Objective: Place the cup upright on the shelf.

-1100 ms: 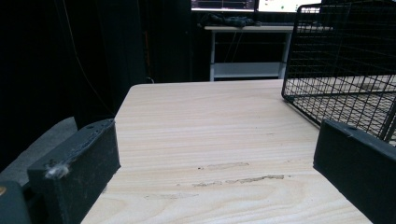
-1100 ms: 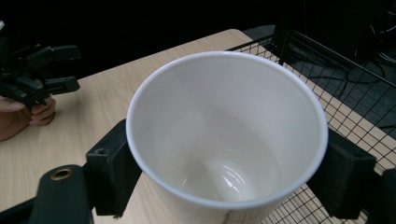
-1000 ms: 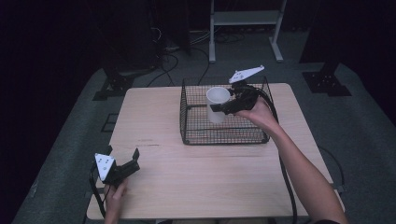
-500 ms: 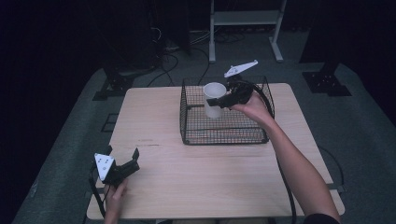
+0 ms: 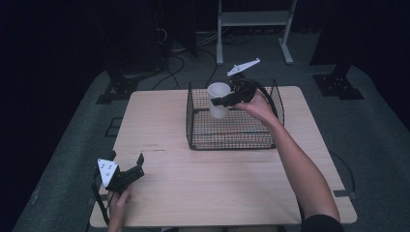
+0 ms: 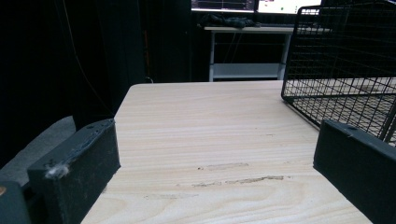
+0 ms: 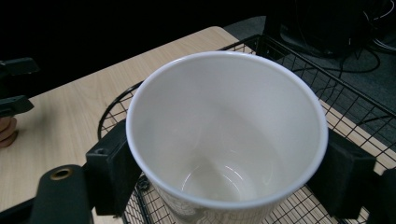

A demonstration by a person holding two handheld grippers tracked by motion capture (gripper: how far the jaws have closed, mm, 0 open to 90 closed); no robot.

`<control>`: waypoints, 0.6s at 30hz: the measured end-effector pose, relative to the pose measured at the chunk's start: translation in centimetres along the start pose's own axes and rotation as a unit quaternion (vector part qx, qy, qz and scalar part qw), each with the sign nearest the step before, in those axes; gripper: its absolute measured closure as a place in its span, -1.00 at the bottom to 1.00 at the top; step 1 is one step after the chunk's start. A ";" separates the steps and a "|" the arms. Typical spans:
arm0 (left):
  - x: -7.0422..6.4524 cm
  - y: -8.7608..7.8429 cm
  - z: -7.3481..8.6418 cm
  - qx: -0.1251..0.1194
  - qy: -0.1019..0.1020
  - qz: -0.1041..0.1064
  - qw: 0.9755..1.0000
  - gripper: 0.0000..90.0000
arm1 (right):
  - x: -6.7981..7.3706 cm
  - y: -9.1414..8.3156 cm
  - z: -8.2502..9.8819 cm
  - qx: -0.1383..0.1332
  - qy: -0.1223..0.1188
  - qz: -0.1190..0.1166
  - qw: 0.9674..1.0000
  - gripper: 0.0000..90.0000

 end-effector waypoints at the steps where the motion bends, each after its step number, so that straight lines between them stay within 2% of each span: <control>1: 0.0 0.0 0.0 0.000 0.000 0.000 1.000 -1.00 | -0.1 0.2 0.1 0.002 0.002 0.000 1.000 -0.57; 18: 0.0 0.0 0.0 0.001 0.000 0.000 1.000 -1.00 | -1.5 3.4 2.1 0.030 0.030 -0.004 0.999 -0.57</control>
Point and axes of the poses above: each handheld gripper's, and its own axes: y roughly forward along the jaws, z roughly out of its underside, x roughly to its left, the point moved 8 cm from there along y, roughly forward along the jaws, and after that the axes turned 7 degrees about z, right-handed, at the moved point
